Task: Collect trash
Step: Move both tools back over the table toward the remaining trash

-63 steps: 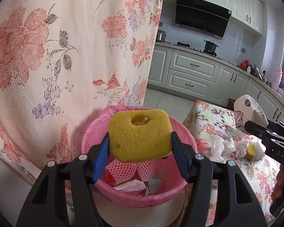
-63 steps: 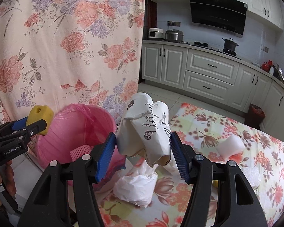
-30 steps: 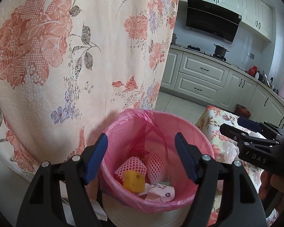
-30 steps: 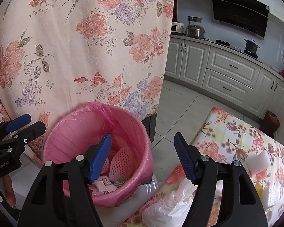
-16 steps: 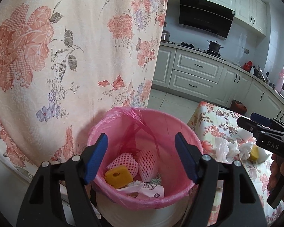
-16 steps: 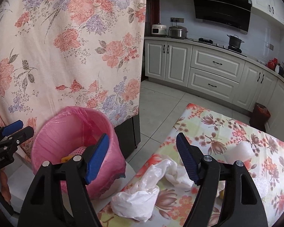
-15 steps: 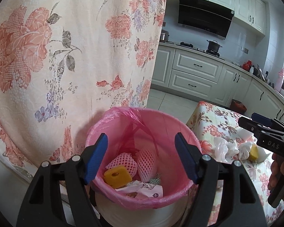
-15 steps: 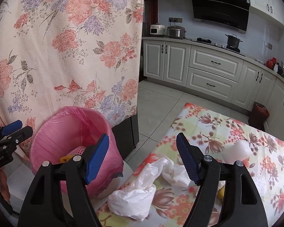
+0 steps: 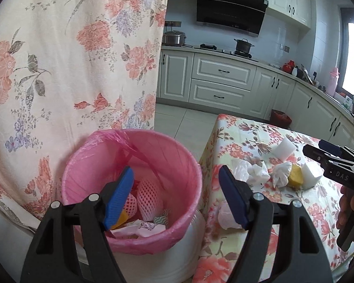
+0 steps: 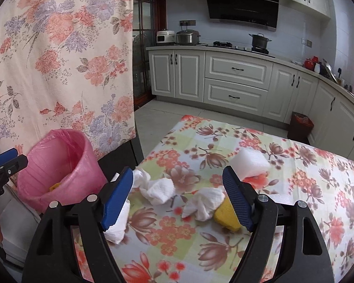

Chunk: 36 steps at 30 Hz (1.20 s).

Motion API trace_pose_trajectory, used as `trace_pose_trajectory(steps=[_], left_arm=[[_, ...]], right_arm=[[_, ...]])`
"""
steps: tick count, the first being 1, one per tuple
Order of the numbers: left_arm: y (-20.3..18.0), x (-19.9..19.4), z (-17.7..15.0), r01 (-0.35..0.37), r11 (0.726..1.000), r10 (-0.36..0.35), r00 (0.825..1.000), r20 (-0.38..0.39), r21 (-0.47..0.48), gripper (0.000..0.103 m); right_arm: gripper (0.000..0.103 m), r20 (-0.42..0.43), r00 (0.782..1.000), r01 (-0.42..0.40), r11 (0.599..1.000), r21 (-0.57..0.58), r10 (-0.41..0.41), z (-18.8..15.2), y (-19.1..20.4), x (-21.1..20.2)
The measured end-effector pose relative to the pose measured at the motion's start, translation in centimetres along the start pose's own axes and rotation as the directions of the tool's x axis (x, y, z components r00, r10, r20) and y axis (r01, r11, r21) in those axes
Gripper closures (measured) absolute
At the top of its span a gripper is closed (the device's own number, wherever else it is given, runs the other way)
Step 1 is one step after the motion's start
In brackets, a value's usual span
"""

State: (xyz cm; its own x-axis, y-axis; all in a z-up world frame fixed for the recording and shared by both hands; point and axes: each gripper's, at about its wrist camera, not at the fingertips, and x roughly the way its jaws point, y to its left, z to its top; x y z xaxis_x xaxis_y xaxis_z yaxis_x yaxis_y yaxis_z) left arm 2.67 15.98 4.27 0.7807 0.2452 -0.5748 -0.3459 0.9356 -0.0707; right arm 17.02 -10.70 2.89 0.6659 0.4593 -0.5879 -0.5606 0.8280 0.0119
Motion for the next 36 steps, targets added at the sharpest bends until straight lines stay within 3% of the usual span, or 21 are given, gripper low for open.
trace_pose_trajectory(steps=[17,27,36], left_arm=[[-9.3,4.2,-2.9,0.087,0.989,-0.073,0.990,-0.124,0.116,0.031],[-11.4,8.4,-5.3,0.063,0.986,-0.030,0.977,-0.209,0.152,0.031],[-11.6,9.9,-5.7,0.055,0.987,-0.017,0.971,-0.240,0.152,0.031]], right_arm=[[0.024,-0.037,0.993,0.116,0.988,0.105,-0.112,-5.4,-10.9,-2.0],[0.022,-0.087,0.986,0.153,0.977,0.149,-0.141,-7.6,-15.1,-0.7],[0.019,-0.120,0.985,0.142,0.981,0.129,-0.127,-7.6,-15.3,1.5]])
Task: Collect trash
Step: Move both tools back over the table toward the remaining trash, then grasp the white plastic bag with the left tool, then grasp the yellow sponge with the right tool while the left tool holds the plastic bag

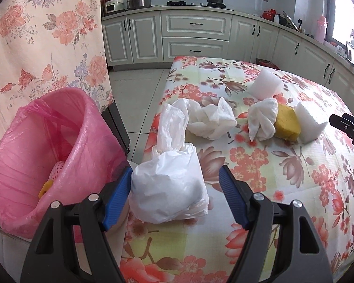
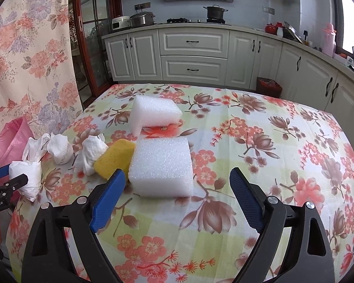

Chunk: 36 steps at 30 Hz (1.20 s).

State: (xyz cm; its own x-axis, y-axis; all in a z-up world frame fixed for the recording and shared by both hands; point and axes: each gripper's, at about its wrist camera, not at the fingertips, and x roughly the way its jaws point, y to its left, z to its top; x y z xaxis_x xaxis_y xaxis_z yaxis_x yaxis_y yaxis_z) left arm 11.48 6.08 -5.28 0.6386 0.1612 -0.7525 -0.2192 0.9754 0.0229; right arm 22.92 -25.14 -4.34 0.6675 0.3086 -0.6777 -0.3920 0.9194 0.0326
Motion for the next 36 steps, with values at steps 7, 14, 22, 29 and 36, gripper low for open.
trace_pose_trajectory(steps=[7,14,22,29,36], left_arm=[[0.2,0.7,0.0,-0.002,1.000,0.002,1.000,-0.019,0.003,0.031],[-0.1,1.7,-0.6,0.011,1.000,-0.010,0.999,-0.050,0.020,0.051],[-0.1,1.6,-0.6,0.034,0.999,-0.033,0.998,-0.045,0.021,0.060],[-0.3,1.3,-0.6,0.052,0.999,-0.051,0.998,-0.035,0.016,0.060],[-0.5,0.2,-0.3,0.069,0.997,-0.069,0.998,-0.007,0.015,0.061]], right_arm=[[0.019,0.000,1.000,0.001,1.000,-0.022,-0.001,0.7,0.9,0.9],[0.019,0.008,1.000,-0.008,0.999,-0.052,0.008,1.2,2.4,1.1],[0.019,0.030,0.999,-0.037,0.997,-0.065,0.039,1.7,4.3,0.6],[0.031,0.016,0.994,-0.106,0.991,-0.087,0.108,1.8,6.9,0.9],[0.030,-0.052,0.993,-0.111,0.992,-0.062,0.108,1.3,7.9,3.6]])
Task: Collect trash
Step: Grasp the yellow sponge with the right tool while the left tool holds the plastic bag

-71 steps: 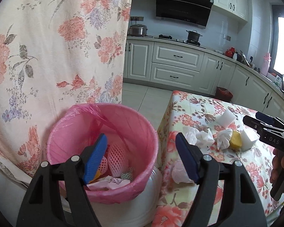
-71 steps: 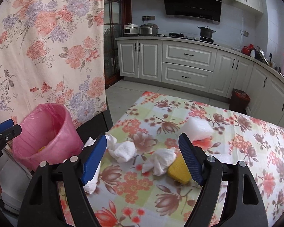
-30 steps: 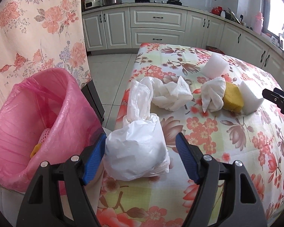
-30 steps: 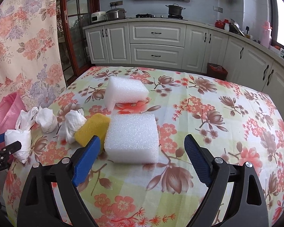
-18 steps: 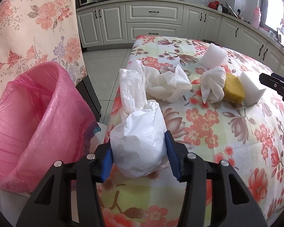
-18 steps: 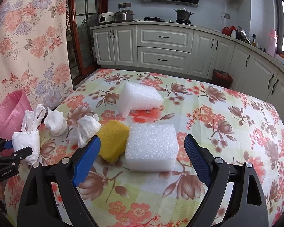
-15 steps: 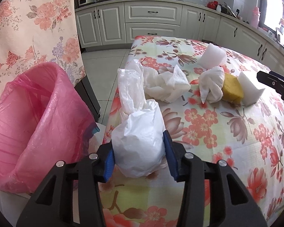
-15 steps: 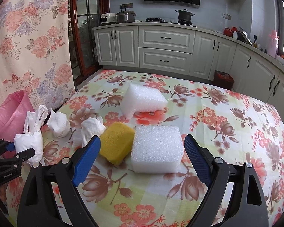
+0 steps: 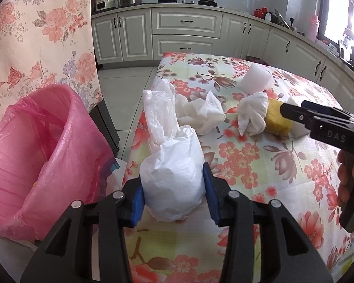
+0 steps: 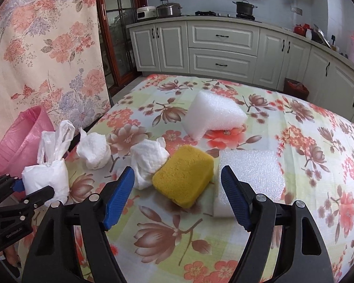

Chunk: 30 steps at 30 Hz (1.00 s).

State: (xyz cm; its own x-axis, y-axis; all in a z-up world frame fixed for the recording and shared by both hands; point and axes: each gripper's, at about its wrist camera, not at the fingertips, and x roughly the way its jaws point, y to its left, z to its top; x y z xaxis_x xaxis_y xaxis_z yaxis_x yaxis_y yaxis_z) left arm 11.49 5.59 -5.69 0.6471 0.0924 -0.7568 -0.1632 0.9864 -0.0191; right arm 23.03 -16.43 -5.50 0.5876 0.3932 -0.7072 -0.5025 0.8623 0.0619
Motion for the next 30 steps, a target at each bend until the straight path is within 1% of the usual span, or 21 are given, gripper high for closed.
trace_pose_trajectory(steps=[4,9,11,13,14,17,24,26,29,30], left_arm=[[-0.1,-0.5,0.2,0.006,1.000,-0.006,1.000,0.012,0.001,0.061],[0.2,-0.8,0.3,0.007,1.000,-0.007,1.000,0.019,-0.012,0.061],[0.4,-0.8,0.2,0.007,1.000,-0.007,1.000,0.019,-0.012,0.061],[0.5,-0.8,0.2,0.009,1.000,-0.009,1.000,0.019,-0.013,0.061],[0.5,-0.8,0.2,0.008,1.000,-0.008,1.000,0.019,-0.013,0.061],[0.7,-0.8,0.1,0.007,1.000,-0.007,1.000,0.020,-0.018,0.061],[0.7,-0.9,0.1,0.013,1.000,-0.012,1.000,0.024,-0.020,0.061],[0.7,-1.0,0.1,0.012,1.000,-0.011,1.000,0.025,-0.022,0.061],[0.9,-1.0,0.1,0.010,1.000,-0.009,1.000,0.026,-0.026,0.061],[0.9,-1.0,0.0,0.009,1.000,-0.008,1.000,0.027,-0.028,0.061]], right_arm=[[0.030,-0.004,0.999,0.038,0.999,-0.020,-0.038,0.3,0.4,0.4],[0.032,0.011,1.000,0.000,1.000,-0.030,0.000,0.1,1.3,0.1],[0.033,-0.008,1.000,-0.009,1.000,-0.028,0.008,0.0,1.3,0.7],[0.034,-0.025,1.000,0.003,1.000,-0.027,-0.004,-0.3,1.2,1.4],[0.036,-0.020,1.000,0.020,0.999,-0.033,-0.021,-0.3,1.1,1.4],[0.036,-0.018,0.999,0.045,0.999,-0.013,-0.045,-0.2,0.6,1.4],[0.034,-0.029,0.993,0.111,0.992,-0.066,-0.113,-0.3,1.0,2.1],[0.028,-0.034,0.990,0.130,0.987,-0.099,-0.133,-0.4,1.5,2.5],[0.027,-0.030,0.992,0.116,0.989,-0.092,-0.119,-0.5,1.8,2.4],[0.027,-0.028,0.992,0.124,0.989,-0.082,-0.126,-0.5,1.6,2.5]])
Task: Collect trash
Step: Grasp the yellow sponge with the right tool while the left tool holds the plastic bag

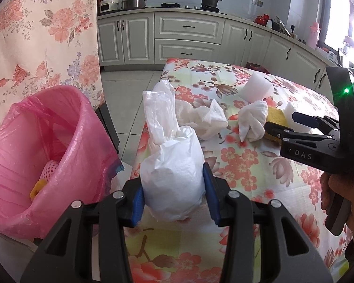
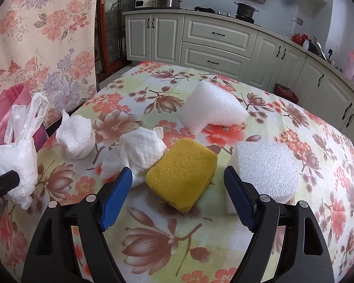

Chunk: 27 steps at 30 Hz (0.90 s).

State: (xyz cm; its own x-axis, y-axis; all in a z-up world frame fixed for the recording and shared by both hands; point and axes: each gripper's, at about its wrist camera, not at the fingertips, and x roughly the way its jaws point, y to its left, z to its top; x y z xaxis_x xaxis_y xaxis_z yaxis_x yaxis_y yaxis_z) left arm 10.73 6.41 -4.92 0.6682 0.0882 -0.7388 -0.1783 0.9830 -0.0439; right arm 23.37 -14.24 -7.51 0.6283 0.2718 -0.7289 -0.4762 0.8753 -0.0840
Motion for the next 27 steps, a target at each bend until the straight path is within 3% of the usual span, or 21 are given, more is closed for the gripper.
trace_pose_trajectory(steps=[4,7,18,27], left_arm=[[0.2,0.0,-0.1,-0.002,1.000,0.002,1.000,-0.001,-0.002,0.061],[0.4,0.0,-0.2,-0.001,1.000,0.001,1.000,0.000,-0.008,0.061],[0.5,-0.4,-0.2,-0.004,1.000,0.004,1.000,0.007,-0.011,0.061],[0.1,-0.9,0.1,0.005,1.000,-0.005,1.000,0.017,0.003,0.061]], right_arm=[[0.036,0.005,1.000,0.002,1.000,-0.004,-0.002,0.1,0.2,-0.3],[0.037,0.021,1.000,-0.006,0.999,-0.036,0.007,-0.2,1.2,-0.9],[0.038,-0.025,0.998,-0.047,0.993,0.109,0.050,-0.4,-1.3,0.8],[0.042,-0.053,0.995,-0.073,0.987,0.146,0.081,0.2,-1.7,2.1]])
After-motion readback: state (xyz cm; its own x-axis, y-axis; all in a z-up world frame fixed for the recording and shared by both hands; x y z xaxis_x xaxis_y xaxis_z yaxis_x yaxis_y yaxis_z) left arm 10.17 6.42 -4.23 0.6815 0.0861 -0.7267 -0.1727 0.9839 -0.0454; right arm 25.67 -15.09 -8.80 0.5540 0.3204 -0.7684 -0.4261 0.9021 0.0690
